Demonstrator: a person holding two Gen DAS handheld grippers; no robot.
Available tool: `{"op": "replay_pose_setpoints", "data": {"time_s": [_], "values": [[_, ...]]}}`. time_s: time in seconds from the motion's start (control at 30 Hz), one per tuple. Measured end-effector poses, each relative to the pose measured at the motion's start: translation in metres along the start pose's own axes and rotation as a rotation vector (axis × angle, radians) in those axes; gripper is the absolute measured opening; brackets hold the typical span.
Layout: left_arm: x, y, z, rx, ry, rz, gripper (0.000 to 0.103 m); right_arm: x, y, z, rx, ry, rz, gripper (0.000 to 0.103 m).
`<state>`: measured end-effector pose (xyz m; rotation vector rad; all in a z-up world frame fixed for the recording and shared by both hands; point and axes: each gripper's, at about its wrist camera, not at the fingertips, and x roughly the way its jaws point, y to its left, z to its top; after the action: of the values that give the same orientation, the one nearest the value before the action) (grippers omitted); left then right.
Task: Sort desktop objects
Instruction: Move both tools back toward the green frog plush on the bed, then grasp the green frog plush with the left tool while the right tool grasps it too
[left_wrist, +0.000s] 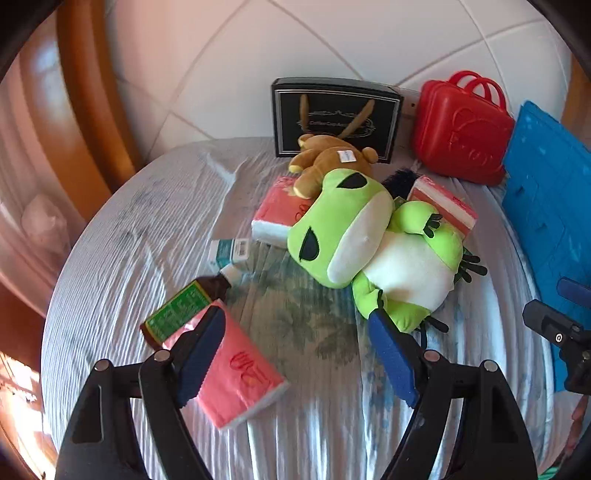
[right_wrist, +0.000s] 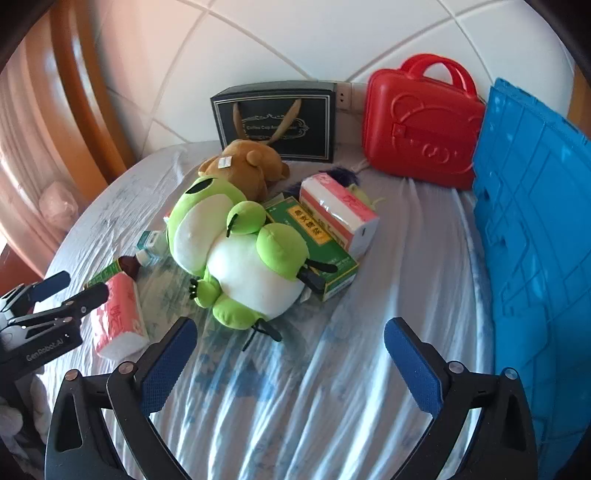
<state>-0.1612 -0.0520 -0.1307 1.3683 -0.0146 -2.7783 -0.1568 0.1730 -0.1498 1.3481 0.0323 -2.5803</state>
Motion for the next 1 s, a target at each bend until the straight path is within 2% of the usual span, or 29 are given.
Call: {"op": "replay_pose_setpoints", "data": {"time_s": [0.1,0.2,0.37,0.47,0.53,0.63,0.7,0.8,1.0], "values": [[0.026,-0.007,0.017,0.123,-0.030,-0.016,0.080,0.020,-0.001,0.002,0.072,0.027,0.015,0.103],[0.055,-0.012,0.027,0.217,-0.020,-0.053,0.080,0.042,-0.001,0.005,0.165,0.041,0.019,0.103],[0.094,-0.018,0.036,0.323,-0.005,-0.131,0.080,0.083,0.000,0.010,0.299,0.061,0.022,0.103],[0.115,-0.024,0.041,0.374,0.007,-0.170,0.080,0.107,0.003,0.014,0.332,0.093,0.010,0.103],[0.129,-0.029,0.044,0.388,0.029,-0.199,0.080,0.124,0.003,0.017,0.344,0.119,0.000,0.103],[0.145,-0.031,0.048,0.402,0.032,-0.190,0.084,0.147,0.001,0.022,0.364,0.153,0.002,0.103],[0.155,-0.027,0.051,0.380,0.052,-0.218,0.088,0.156,-0.003,0.024,0.376,0.155,0.024,0.103],[0.167,-0.023,0.052,0.355,0.087,-0.242,0.089,0.162,-0.003,0.028,0.356,0.162,0.034,0.103],[0.179,-0.014,0.054,0.310,0.121,-0.297,0.089,0.177,-0.004,0.034,0.356,0.195,0.117,0.103]]}}
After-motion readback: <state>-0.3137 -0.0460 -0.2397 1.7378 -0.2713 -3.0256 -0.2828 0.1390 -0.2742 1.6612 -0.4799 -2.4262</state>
